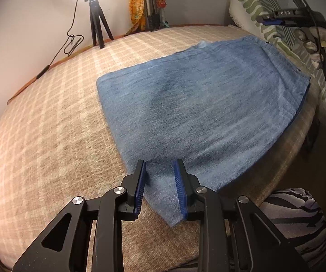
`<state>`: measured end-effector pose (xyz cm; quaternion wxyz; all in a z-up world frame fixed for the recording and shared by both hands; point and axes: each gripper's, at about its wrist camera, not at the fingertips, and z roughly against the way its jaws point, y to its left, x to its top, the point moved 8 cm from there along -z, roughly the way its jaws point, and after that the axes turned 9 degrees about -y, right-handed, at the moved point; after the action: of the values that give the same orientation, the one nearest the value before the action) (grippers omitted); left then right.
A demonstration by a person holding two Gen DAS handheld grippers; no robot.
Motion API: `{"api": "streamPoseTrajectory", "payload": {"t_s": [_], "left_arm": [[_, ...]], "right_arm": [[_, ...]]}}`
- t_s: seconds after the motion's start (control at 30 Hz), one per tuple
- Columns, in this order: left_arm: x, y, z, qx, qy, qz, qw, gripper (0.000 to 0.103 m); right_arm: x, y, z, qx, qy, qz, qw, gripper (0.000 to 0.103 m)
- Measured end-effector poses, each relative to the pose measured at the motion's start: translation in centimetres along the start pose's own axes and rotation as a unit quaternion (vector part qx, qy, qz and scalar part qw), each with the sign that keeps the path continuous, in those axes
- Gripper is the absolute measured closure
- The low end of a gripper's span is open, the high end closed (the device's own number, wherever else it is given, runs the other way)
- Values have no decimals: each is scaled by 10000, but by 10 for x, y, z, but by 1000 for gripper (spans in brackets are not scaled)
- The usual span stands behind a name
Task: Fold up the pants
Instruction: 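Open both tools and release the folded jeans onto the bed, then grasp the folded jeans edge with the right tool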
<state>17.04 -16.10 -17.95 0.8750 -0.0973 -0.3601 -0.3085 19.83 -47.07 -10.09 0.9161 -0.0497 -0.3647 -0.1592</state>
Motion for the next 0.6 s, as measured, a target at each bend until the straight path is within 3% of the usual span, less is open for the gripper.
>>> {"api": "streamPoseTrajectory", "payload": {"t_s": [0.33, 0.47, 0.6], "left_arm": [[-13, 0, 18, -293, -219, 194, 9991, 79], [-18, 9, 30, -690, -317, 802, 9939, 79], [-21, 18, 32, -787, -344, 1270, 9882, 57]], "right_arm": [[-5, 167, -27, 1764, 509, 123, 9829, 66], [-21, 232, -42, 2146, 796, 412, 9726, 66], [-39, 286, -60, 2387, 1206, 681, 9612, 52]]}}
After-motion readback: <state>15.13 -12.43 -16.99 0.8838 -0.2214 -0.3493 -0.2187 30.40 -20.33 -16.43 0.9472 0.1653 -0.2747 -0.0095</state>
